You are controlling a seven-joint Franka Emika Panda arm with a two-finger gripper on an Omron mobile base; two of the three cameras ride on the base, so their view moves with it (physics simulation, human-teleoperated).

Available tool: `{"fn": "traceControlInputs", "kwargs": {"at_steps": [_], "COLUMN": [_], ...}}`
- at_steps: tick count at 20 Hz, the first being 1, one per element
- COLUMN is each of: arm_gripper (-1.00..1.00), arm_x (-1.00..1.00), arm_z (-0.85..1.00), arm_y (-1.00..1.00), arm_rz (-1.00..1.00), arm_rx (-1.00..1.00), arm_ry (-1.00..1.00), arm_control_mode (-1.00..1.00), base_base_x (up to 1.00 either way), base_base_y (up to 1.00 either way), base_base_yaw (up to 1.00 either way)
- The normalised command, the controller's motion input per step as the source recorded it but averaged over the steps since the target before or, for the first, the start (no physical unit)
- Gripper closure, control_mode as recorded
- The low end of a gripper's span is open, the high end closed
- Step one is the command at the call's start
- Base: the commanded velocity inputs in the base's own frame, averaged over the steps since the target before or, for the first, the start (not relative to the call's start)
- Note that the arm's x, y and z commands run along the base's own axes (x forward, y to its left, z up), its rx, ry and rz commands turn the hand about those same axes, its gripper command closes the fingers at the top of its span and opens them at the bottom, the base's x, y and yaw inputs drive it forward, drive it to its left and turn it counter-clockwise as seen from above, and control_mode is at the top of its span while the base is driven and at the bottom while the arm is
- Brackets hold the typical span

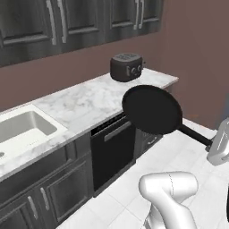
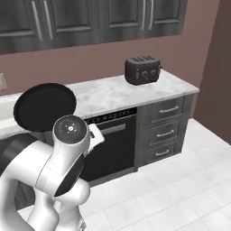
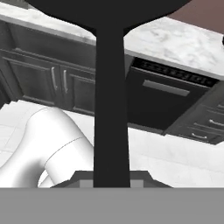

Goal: Move the pot and pan from the stove into the sink.

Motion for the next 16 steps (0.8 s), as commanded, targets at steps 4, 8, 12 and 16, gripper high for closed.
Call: {"fn": "traceControlInputs", "kwargs": {"at_steps": [4, 8, 12, 16], "arm_gripper": [1.0, 1.0, 1.0, 1.0], "arm_x": [0.0, 0.0, 0.0, 0.0], "arm_z": [0.0, 0.0, 0.0, 0.0], "arm_y": [0.0, 0.0, 0.0, 0.0], "arm_rz": [0.0, 0.0, 0.0, 0.0], "arm_rx": [0.0, 0.0, 0.0, 0.0], "arm_ry": [0.0, 0.0, 0.0, 0.0], "arm_control_mode": [1.0, 1.0, 1.0, 1.0], "base_base_x": [-0.11, -0.1, -0.11, -0.13], "base_base_y": [-0.02, -0.01, -0.01, -0.04], "base_base_yaw": [0.46, 0.45, 0.43, 0.41]}}
